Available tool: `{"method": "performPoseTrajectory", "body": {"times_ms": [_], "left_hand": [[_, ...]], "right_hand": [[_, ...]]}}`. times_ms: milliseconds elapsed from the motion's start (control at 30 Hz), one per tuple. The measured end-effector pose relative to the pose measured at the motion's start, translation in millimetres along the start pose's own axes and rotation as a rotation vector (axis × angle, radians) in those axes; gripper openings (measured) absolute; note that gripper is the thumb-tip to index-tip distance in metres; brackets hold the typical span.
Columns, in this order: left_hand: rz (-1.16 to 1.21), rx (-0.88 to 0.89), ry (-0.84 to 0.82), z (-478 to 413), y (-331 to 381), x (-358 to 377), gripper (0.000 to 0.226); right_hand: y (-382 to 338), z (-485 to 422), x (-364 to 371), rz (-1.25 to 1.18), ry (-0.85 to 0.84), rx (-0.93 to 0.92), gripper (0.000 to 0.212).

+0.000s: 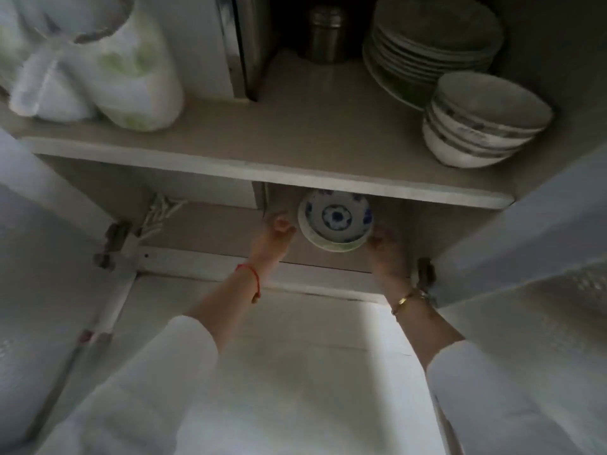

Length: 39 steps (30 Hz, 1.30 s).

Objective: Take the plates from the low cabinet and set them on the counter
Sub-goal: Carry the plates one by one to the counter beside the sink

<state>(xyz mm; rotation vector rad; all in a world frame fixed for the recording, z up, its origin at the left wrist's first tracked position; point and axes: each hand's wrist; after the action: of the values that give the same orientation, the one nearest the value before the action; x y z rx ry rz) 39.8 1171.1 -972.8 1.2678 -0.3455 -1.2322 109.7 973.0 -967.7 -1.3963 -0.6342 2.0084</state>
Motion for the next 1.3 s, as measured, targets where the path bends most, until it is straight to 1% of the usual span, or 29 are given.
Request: {"method": "performPoseTrajectory", "body": {"times_ms": [67, 167, 300, 400, 500, 633, 700, 800, 933, 1033, 1100, 1167, 1233, 1300], "left_hand": [[-0.017, 0.051, 0.017, -30, -18, 20, 0.042], [-0.121, 0.141, 0.023, -58, -35, 39, 0.051], [-0.117, 0.22, 0.024, -88, -45, 57, 0.048], [-0.123, 0.228, 0.002, -103, -43, 65, 0.044], [-0.134, 0.195, -0.035, -112, -40, 71, 0.042], [-0.195, 0.217, -0.101, -118, -41, 73, 0.034], [-0.149, 0.21, -0.132, -117, -41, 73, 0.036], [-0.064, 0.192, -0.132, -111, -43, 72, 0.041], [0.093, 0.209, -0.088, -97, -55, 68, 0.034], [0.065, 0.281, -0.027, -81, -61, 56, 0.028], [0.044, 0.304, 0.019, -66, -64, 45, 0.029], [0.079, 0.303, 0.071, -49, -69, 31, 0.031], [0.191, 0.258, 0.091, -31, -76, 17, 0.034], [0.282, 0.214, 0.092, -13, -83, 1, 0.041]], "right_hand": [[15, -31, 14, 0.023, -0.006, -0.003, 0.029], [28, -65, 27, 0.035, 0.003, 0.02, 0.036], [35, -95, 43, 0.143, 0.111, -0.114, 0.032], [34, -111, 50, 0.121, 0.144, -0.098, 0.036], [34, -119, 55, 0.138, 0.16, -0.052, 0.042], [37, -122, 57, 0.141, 0.139, -0.077, 0.039], [38, -121, 57, 0.111, 0.149, -0.085, 0.037], [39, -116, 56, 0.03, 0.171, -0.083, 0.038], [40, -104, 56, 0.018, 0.152, -0.103, 0.036], [39, -87, 61, -0.039, 0.124, -0.124, 0.036], [37, -73, 68, -0.121, 0.106, -0.122, 0.036], [34, -55, 74, -0.244, 0.087, -0.119, 0.035], [33, -37, 80, -0.318, 0.067, -0.127, 0.037], [30, -18, 84, -0.384, 0.01, -0.125, 0.037]]}}
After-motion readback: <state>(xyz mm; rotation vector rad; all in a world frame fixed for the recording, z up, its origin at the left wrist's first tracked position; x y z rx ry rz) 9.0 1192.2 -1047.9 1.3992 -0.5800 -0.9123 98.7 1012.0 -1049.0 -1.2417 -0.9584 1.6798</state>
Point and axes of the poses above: each hand's wrist, its own z-axis away from the middle knuckle, its own x-axis out of the palm, y = z × x, and after that the axes turned 2 degrees about x, right-handed
